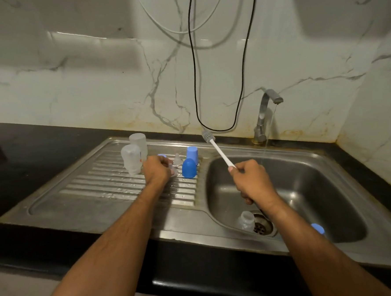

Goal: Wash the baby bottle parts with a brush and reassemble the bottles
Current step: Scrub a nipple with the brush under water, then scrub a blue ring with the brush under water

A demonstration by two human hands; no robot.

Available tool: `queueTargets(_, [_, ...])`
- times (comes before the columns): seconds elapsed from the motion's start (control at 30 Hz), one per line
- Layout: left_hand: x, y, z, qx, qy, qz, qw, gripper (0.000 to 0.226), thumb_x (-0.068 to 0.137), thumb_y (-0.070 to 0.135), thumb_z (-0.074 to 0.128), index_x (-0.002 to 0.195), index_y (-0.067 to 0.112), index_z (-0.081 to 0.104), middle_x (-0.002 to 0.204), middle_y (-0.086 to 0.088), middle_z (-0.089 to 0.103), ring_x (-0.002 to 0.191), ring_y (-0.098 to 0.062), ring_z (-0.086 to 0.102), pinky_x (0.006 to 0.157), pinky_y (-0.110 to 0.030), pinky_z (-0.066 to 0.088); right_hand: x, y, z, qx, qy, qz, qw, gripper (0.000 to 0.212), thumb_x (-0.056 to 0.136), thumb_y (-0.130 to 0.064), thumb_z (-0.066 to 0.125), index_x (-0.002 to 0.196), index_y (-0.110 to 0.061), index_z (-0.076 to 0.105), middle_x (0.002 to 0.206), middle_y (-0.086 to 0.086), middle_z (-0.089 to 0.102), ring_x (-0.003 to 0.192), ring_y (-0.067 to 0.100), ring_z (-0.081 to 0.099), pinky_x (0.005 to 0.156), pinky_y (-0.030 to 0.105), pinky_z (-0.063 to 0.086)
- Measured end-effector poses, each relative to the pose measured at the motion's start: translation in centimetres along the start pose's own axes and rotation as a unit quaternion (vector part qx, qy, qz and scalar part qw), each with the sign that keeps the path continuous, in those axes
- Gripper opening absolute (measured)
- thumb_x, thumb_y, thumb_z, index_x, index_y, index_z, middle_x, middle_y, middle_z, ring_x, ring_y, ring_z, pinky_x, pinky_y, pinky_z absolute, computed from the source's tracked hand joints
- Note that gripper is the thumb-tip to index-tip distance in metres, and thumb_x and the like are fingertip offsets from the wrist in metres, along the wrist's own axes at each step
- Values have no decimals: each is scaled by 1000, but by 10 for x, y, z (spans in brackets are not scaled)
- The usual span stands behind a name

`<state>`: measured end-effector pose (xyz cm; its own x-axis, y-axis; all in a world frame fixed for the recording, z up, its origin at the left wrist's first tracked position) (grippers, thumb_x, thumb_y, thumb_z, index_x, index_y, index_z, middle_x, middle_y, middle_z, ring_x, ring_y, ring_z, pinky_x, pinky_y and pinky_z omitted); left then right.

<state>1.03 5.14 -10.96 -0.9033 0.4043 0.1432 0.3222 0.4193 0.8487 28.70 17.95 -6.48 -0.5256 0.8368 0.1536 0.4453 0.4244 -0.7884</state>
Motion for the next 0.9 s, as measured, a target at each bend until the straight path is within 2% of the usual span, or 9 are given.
queueTargets(0.17, [1, 2, 6, -8, -23, 3, 1000, 16, 85, 5, 76, 100, 11, 75, 88, 0, 66, 87, -13, 60, 85, -22, 43, 1, 6, 5, 0, -4, 8, 1000, 26, 102, -30, 55, 85, -16, 69, 57, 2, 55, 44, 20, 50, 39, 24, 43])
queueTargets(0.37, [5, 4, 10, -36, -17, 18, 999, 15, 83, 4, 78, 93, 14, 75, 82, 5, 67, 84, -11, 64, 85, -24, 50, 4, 9, 8, 2, -7, 9, 1000, 24, 102, -31, 55, 90, -17, 70, 58, 2, 56, 45, 21, 51, 40, 24, 43])
queueTargets(0.53, [6, 2, 15, -44, -19, 12, 999, 17, 82, 2, 79, 92, 14, 74, 90, 0, 71, 91, -16, 67, 86, -24, 50, 5, 14, 6, -5, -8, 13, 1000, 23, 103, -30, 55, 91, -18, 71, 58, 0, 56, 45, 19, 51, 38, 23, 42])
queueTargets(0.73, [6, 1, 15, -42, -20, 9, 999, 24, 81, 4, 80, 102, 12, 73, 96, 0, 70, 94, -15, 66, 89, -24, 49, 6, 19, 6, -7, -8, 15, 1000, 24, 103, -30, 56, 88, -17, 70, 57, -2, 55, 44, 18, 52, 38, 22, 41])
queueTargets(0.9, [6, 0, 12, -45, -12, 4, 999, 26, 81, 5, 80, 105, 12, 72, 98, 0, 70, 93, -13, 64, 86, -22, 46, 6, 20, 4, -13, -8, 16, 1000, 26, 102, -31, 55, 86, -17, 71, 58, -1, 56, 46, 19, 53, 39, 23, 42])
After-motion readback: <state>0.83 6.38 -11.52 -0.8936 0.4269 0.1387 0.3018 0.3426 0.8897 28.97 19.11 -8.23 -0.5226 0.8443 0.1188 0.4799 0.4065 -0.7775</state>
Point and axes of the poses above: each hand's wrist, its own x-axis towards the middle knuckle, its own z-axis out of the palm, y = z × x, the point moved 10 cm from there along x, towards the middle knuckle
